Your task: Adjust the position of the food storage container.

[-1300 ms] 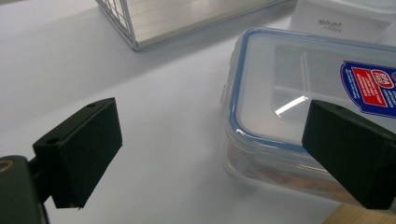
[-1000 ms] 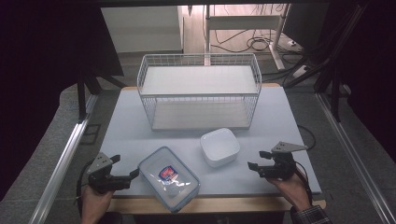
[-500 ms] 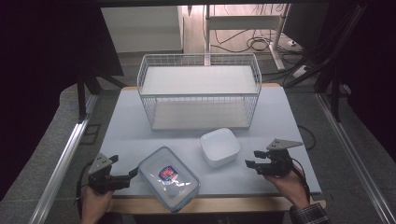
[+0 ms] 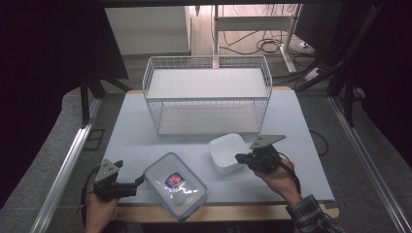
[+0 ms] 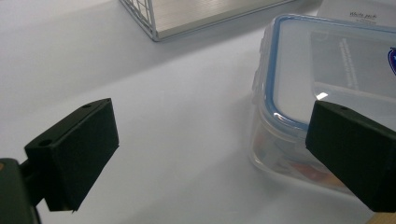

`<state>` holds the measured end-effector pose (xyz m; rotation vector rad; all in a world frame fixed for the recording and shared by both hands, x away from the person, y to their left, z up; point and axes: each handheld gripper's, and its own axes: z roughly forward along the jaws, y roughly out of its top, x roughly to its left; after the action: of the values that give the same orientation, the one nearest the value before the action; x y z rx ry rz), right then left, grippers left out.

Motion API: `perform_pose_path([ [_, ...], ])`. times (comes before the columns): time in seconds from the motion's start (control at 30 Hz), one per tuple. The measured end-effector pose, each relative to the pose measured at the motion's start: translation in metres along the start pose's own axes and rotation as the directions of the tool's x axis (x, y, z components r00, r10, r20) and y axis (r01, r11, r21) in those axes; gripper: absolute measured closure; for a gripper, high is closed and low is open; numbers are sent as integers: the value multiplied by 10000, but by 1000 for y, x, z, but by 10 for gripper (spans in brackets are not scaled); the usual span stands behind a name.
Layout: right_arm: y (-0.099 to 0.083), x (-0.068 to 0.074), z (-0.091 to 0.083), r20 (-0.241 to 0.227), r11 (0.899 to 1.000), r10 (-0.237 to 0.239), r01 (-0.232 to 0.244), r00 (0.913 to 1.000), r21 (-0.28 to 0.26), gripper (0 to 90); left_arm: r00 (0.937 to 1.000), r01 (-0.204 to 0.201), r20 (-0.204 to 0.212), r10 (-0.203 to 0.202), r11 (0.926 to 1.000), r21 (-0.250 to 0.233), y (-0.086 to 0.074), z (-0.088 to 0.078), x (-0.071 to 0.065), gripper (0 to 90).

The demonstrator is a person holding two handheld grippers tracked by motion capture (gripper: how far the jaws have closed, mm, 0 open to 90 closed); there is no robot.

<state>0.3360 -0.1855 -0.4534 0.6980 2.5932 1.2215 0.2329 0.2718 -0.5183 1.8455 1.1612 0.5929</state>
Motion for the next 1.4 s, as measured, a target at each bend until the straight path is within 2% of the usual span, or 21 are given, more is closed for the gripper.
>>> perform_pose_path([
  [0.03, 9, 4, 12, -148, 9998, -203, 204, 9997, 64, 886, 10000, 21, 5, -21, 10000, 23, 0, 0, 1, 25],
  [0.13, 21, 9, 32, -339, 9991, -404, 409, 9986, 142, 891, 10000, -2, 7, 1, 10000, 29, -1, 0, 1, 25],
  [0.17, 21, 9, 32, -339, 9991, -404, 409, 9986, 142, 891, 10000, -2, 7, 1, 10000, 29, -1, 0, 1, 25],
  [0.2, 28, 10, 45, -417, 9986, -479, 488, 9980, 198, 892, 10000, -33, 14, 33, 10000, 22, -1, 0, 1, 26],
  [0.23, 28, 10, 45, -417, 9986, -479, 488, 9980, 198, 892, 10000, -33, 14, 33, 10000, 22, -1, 0, 1, 26],
  [0.3, 37, 11, 61, -481, 9969, -704, 719, 9964, 316, 894, 9998, -179, -22, 179, 9998, -20, -1, 0, 1, 27],
  [0.37, 41, 11, 69, -471, 9958, -826, 843, 9955, 350, 894, 9990, -419, -128, 419, 9991, -54, 0, 0, -1, 29],
  [0.43, 44, 11, 72, -442, 9952, -885, 902, 9951, 377, 893, 9987, -489, -158, 488, 9988, -76, 0, -1, -2, 29],
  [0.53, 51, 15, 83, -442, 9915, -1165, 1188, 9922, 529, 890, 9990, -431, -101, 430, 9990, -82, 0, 0, -1, 28],
  [0.67, 52, 20, 94, -189, 9798, -1674, 1685, 9857, 1074, 896, 9991, -404, -108, 404, 9992, -30, -1, 0, -1, 28],
  [0.8, 49, 18, 95, -247, 9819, -1564, 1581, 9874, 1044, 896, 9993, -363, -74, 363, 9993, -27, -1, 0, 0, 28],
  [0.87, 48, 16, 92, 53, 9819, -1531, 1515, 9882, 1133, 896, 9995, -317, -24, 317, 9995, -24, -1, 0, 0, 29],
  [1.0, 45, 7, 87, 279, 9845, -1378, 1338, 9901, 1130, 895, 9996, -287, 11, 288, 9996, -41, -2, 0, 1, 29],
  [1.03, 41, 1, 83, 411, 9881, -1153, 1104, 9925, 1068, 896, 9997, -261, 34, 261, 9996, -45, -2, 1, 1, 30],
  [1.1, 39, -3, 80, 475, 9896, -1041, 987, 9934, 1042, 895, 9997, -237, 42, 238, 9997, -49, -2, 1, 1, 30],
  [1.17, 33, -12, 72, 687, 9929, -762, 694, 9947, 967, 895, 9998, -169, 87, 169, 9999, -32, -2, 1, 2, 30],
  [1.4, 19, -32, 52, 1156, 9961, -123, 22, 9932, 878, 895, 9999, -20, 160, 19, 10000, 93, -2, 1, 2, 34],
])
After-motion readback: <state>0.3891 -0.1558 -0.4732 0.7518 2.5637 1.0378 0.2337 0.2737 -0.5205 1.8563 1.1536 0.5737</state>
